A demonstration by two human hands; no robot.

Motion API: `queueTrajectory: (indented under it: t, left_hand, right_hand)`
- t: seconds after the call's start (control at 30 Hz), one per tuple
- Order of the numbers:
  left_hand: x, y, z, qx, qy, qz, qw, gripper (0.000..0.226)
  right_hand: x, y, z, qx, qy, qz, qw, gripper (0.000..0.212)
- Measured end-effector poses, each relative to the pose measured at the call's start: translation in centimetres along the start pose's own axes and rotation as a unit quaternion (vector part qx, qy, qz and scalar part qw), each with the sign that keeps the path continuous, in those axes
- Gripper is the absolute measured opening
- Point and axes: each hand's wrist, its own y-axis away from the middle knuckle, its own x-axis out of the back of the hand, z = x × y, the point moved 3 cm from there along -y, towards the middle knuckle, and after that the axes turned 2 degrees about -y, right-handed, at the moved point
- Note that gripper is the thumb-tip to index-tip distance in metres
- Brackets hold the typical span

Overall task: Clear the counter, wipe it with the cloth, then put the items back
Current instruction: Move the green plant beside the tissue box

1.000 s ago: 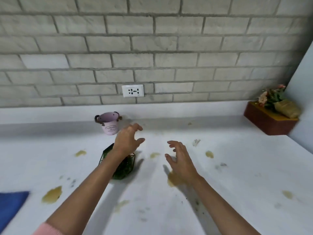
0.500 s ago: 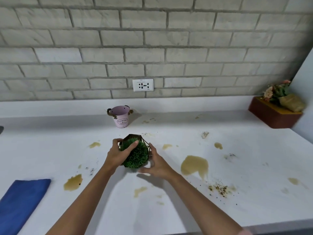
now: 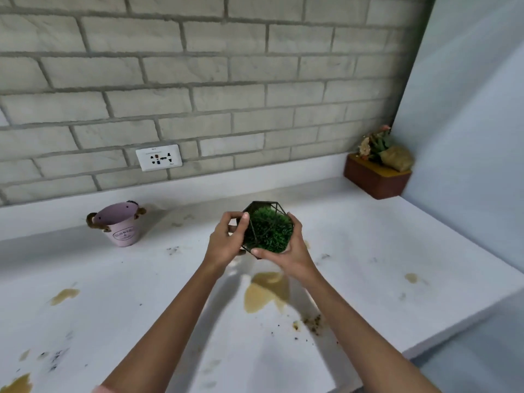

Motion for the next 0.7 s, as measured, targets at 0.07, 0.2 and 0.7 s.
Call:
queueTrajectory:
  t: [0.07, 0.2, 0.7]
  left_hand:
    - [-4.4, -1.5, 1.3, -0.026, -0.007, -0.029, 0.999, 0.031]
    - [-13.6, -4.0, 3.1, -0.024, 0.011, -0.083, 0.996, 0.048]
    - [-42.8, -12.0, 5.8, 0.078, 0.029, -0.205, 0.975, 0.045]
  right_hand:
    - [4.9, -0.9, 0.4, 0.008, -0.009, 0.034, 0.999, 0.106]
    - [14.2, -2.4, 0.9, 0.003, -0.020, 0.087, 0.996, 0.093]
    - [40.7, -9.4, 10.5, -0.119, 0.041, 0.188, 0.974, 0.091]
